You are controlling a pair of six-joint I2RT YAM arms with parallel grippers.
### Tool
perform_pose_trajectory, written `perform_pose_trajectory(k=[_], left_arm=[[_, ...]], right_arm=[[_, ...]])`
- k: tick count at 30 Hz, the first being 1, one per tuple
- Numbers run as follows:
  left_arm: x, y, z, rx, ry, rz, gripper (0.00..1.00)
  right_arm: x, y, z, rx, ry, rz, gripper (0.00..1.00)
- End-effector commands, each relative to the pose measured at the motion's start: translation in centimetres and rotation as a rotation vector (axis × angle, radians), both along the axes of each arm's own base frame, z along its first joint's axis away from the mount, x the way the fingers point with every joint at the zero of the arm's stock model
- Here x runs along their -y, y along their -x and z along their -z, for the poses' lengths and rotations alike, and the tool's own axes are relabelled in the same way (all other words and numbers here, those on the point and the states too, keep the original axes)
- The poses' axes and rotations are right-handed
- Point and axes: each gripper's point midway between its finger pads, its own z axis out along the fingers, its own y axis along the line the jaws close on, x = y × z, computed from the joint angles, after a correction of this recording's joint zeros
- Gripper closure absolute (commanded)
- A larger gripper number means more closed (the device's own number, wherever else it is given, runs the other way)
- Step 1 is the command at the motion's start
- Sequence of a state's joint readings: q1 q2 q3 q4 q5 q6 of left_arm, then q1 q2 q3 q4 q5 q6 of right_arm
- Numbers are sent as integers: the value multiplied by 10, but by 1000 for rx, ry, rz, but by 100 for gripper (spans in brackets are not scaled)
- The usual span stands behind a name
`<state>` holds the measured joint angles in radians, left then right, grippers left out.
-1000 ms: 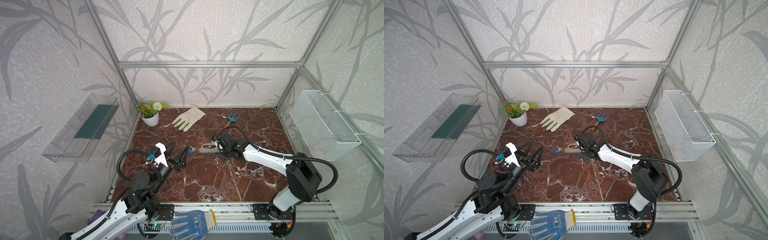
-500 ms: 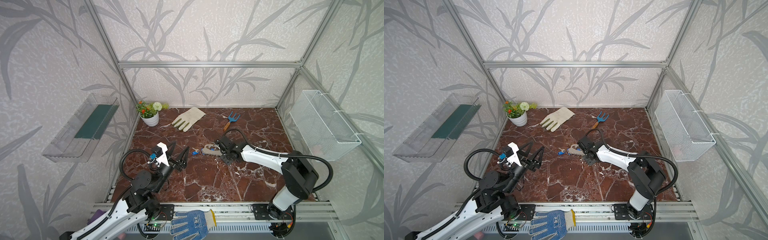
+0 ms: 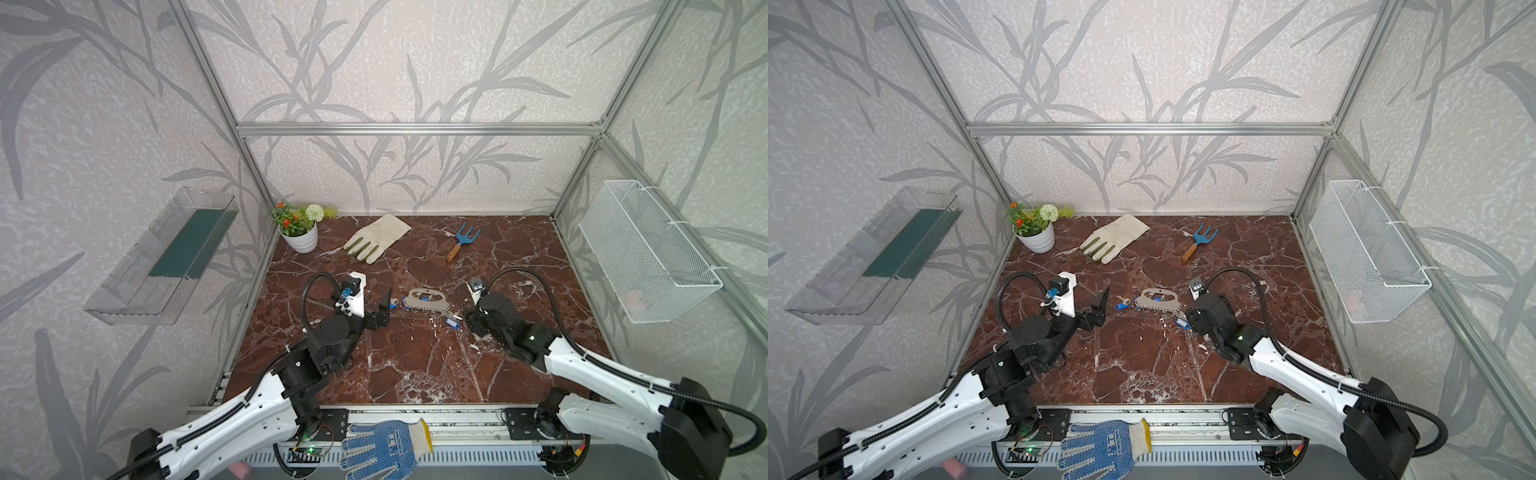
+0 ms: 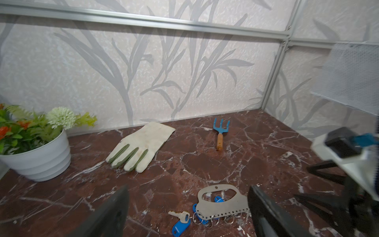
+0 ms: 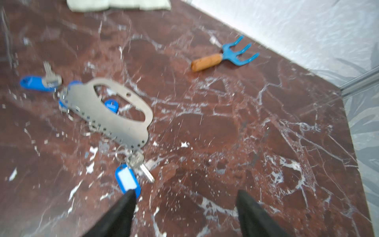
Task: Attach keys to a key ring
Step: Place the keyring at the center of the table, then reset both arms
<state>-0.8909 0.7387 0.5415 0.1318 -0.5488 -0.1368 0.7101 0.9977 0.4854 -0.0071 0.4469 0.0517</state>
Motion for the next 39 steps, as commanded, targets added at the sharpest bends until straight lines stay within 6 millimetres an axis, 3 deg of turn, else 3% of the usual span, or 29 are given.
perform_pose_trajectory(k=[1, 7, 13, 16, 22, 26, 29, 34, 37, 39], left_arm=[[-31, -18, 10, -41, -158, -225, 1], [-91, -60, 46, -142, -187, -459, 1], [-164, -94, 85, -234, -277, -676, 1], [-188, -101, 110, -272, -282, -746, 1], [-191, -122, 158, -323, -360, -687, 1], [-190, -137, 154, -257, -393, -681, 1], [-189, -140, 156, -209, -337, -649, 1], [-205, -129, 161, -183, -172, -619, 1], [-204, -126, 175, -219, -143, -571, 1], [-201, -131, 173, -203, -140, -542, 1]], right_arm=[[23, -17, -57, 319, -185, 131, 1], [62, -29, -64, 362, -184, 253, 1], [72, -46, -47, 411, -29, 265, 1], [77, -59, -34, 404, 33, 279, 1], [94, -86, 2, 389, 120, 356, 1], [101, -94, 8, 444, 132, 385, 1], [103, -99, 17, 361, 48, 325, 1], [119, -108, 42, 240, -101, 298, 0], [114, -108, 42, 237, -107, 263, 1], [116, -111, 42, 245, -108, 277, 1]])
